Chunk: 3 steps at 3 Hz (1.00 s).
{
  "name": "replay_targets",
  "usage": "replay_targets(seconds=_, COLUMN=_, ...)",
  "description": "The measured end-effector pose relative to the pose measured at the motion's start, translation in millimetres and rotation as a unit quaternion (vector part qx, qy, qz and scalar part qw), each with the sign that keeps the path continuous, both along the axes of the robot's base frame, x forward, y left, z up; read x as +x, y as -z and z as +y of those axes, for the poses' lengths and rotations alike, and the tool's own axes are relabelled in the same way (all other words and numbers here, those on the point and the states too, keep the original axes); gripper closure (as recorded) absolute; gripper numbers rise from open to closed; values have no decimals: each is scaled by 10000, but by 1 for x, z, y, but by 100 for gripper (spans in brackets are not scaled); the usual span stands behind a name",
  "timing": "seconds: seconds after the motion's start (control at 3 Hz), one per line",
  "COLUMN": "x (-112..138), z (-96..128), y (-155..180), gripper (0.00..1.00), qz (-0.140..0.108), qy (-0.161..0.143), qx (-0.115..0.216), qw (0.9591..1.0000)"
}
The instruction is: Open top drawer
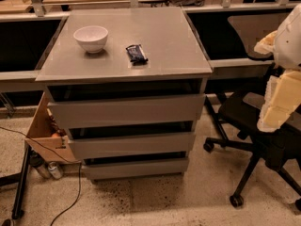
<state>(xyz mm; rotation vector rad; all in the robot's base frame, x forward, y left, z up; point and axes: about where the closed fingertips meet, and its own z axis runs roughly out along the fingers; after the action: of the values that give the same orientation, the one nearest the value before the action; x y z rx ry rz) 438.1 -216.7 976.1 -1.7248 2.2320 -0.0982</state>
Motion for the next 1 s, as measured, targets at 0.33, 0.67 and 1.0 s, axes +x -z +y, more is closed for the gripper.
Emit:
replay_targets(seconds=0.33, x=0, z=0, y=0, gripper=0, qz=-7, qy=-1, qx=0, qw=10000)
replay_targets(seconds=0.67, x=12, z=12, y=12, gripper=0, qz=-63, qy=-185, qx=58, qw=9998)
replay_targets(seconds=1.0, x=32, z=33, y=39, gripper=0, qz=-18, qy=-536, qx=168, qw=9984)
